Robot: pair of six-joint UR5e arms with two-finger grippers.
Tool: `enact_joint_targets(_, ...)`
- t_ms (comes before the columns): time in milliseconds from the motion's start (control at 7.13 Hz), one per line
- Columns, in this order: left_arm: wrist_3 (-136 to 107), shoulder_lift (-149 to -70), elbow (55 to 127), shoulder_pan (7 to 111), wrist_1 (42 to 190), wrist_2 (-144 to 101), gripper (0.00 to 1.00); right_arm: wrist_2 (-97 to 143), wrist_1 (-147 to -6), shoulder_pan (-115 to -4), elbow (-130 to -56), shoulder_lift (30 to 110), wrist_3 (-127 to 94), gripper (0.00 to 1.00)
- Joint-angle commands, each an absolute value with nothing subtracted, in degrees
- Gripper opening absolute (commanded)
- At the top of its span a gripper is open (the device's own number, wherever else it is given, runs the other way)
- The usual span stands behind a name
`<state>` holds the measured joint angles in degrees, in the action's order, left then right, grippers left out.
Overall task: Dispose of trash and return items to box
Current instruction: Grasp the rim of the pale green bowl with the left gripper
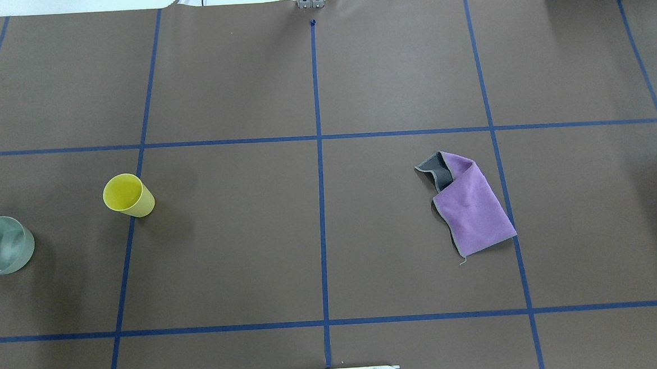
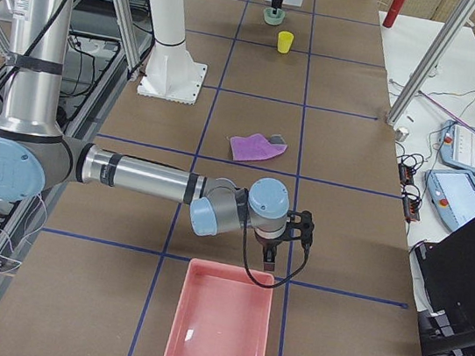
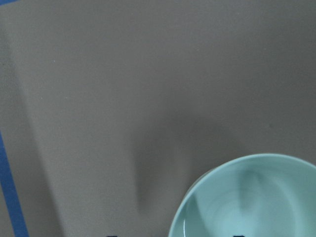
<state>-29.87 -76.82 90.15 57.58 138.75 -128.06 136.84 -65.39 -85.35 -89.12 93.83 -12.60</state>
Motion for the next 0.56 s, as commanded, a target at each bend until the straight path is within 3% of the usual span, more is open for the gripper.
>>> enact_joint_targets(0, -31.46, -75.77, 94.18, 58.53, 138.26, -133.92, 0.0, 136.85, -65.39, -85.34, -89.12, 93.87, -12.57, 1.0)
enact_joint_targets(421, -31.38, -73.4, 98.69, 60.54, 137.9, -134.29, 0.0, 136.85, -65.39, -85.34, -89.12, 94.22, -12.66, 1.0)
